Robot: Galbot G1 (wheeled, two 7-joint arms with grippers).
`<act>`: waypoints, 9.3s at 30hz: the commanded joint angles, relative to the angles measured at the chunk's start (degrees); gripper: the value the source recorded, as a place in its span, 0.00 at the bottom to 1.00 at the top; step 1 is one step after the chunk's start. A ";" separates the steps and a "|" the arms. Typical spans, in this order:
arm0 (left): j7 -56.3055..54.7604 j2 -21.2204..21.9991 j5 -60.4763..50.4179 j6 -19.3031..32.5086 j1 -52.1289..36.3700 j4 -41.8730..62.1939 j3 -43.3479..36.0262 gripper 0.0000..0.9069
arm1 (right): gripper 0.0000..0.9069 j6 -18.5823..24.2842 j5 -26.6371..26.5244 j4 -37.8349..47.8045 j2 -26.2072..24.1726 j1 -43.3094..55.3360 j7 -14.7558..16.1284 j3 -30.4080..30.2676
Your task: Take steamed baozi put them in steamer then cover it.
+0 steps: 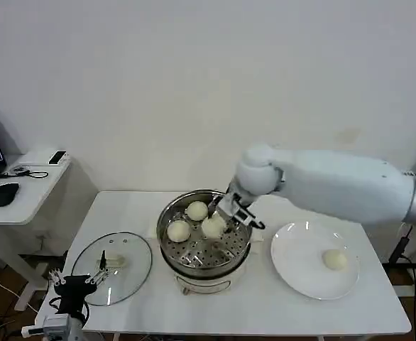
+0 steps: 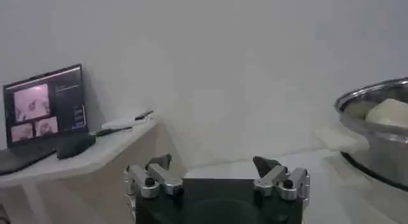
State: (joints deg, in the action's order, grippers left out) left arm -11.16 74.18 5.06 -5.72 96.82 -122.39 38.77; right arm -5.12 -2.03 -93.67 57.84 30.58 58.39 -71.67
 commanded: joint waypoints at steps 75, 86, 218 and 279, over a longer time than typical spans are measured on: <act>0.82 -6.70 5.04 -0.96 -3.81 1.98 -2.31 1.00 | 1.00 -10.18 10.35 5.06 -40.53 -35.96 -1.71 25.15; 0.81 -6.36 4.92 -1.07 -3.37 2.25 -1.93 1.00 | 1.00 -9.36 11.65 14.20 -33.71 -39.33 -2.28 28.78; 0.65 -3.66 3.77 -0.07 -3.04 0.74 -0.88 1.00 | 1.00 -32.78 -29.95 -8.60 -11.75 -9.93 -45.68 13.54; -1.65 -11.87 -78.55 10.88 -11.09 29.28 -4.28 1.00 | 1.00 20.47 2.12 -22.37 22.20 -121.48 -51.92 124.98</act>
State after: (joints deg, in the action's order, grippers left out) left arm -13.20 63.43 -68.93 4.74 90.20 -100.01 35.61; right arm 14.48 -0.23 -115.51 78.90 -88.26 6.52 51.38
